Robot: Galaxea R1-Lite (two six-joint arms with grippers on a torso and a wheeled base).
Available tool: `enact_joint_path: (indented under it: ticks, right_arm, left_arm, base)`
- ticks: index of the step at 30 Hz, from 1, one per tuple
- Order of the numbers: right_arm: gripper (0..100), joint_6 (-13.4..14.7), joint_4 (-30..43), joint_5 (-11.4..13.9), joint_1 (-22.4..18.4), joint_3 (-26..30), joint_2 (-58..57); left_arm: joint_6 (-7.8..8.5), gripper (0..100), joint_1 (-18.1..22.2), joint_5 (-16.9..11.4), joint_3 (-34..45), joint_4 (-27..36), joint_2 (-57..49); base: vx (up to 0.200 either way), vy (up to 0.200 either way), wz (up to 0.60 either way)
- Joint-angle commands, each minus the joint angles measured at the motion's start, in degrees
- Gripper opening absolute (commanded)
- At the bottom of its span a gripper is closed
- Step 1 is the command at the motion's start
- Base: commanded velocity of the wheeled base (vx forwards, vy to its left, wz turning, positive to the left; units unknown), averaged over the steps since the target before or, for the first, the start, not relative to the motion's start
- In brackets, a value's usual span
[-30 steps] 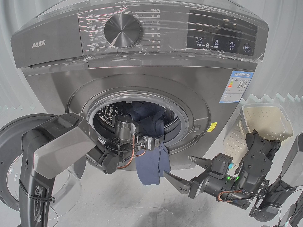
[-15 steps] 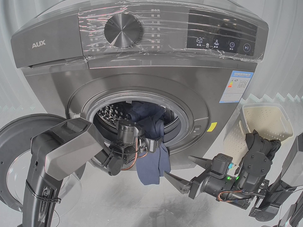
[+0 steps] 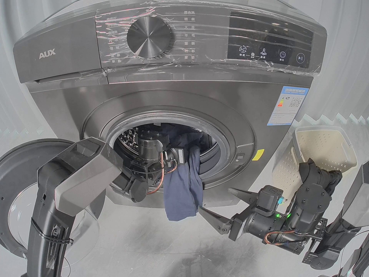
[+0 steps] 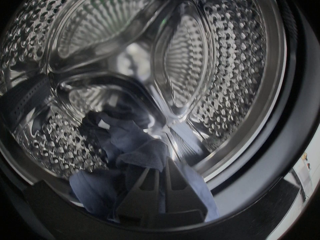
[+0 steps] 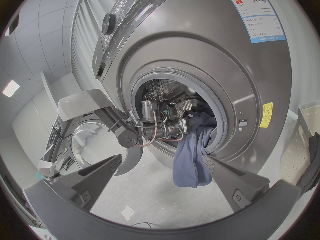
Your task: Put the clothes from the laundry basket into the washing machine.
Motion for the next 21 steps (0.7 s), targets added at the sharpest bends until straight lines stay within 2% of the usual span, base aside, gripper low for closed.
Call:
enact_joint_path:
  ticks: [1,8,14,15,21]
  right_arm:
    - [100,-0.03,-0.01,-0.02,-0.28,-0.48,0.01]
    - [100,-0.03,-0.01,-0.02,-0.55,-0.48,0.01]
    - [100,-0.03,-0.01,-0.02,-0.55,-0.48,0.01]
    - [100,-0.03,-0.01,-0.02,-0.46,-0.48,0.01]
    - [100,-0.03,-0.01,-0.02,-0.37,-0.48,0.1]
  left_arm:
    - [-0.06,0,1.64,1.58,-4.92,-1.45,0.4]
    - [-0.5,0,2.61,4.3,-12.84,-2.15,2.33]
    - [-1.64,0,2.52,4.3,-10.11,-1.62,1.89]
    - [-1.64,100,2.43,4.3,-9.58,-1.8,1.8]
    - [-1.82,100,0.5,3.34,-1.94,-1.62,-1.36]
  base:
    - [0.0,0.0,0.0]
    - [0.0,0.0,0.0]
    - [0.0,0.0,0.0]
    - [0.0,0.0,0.0]
    - [0.0,0.0,0.0]
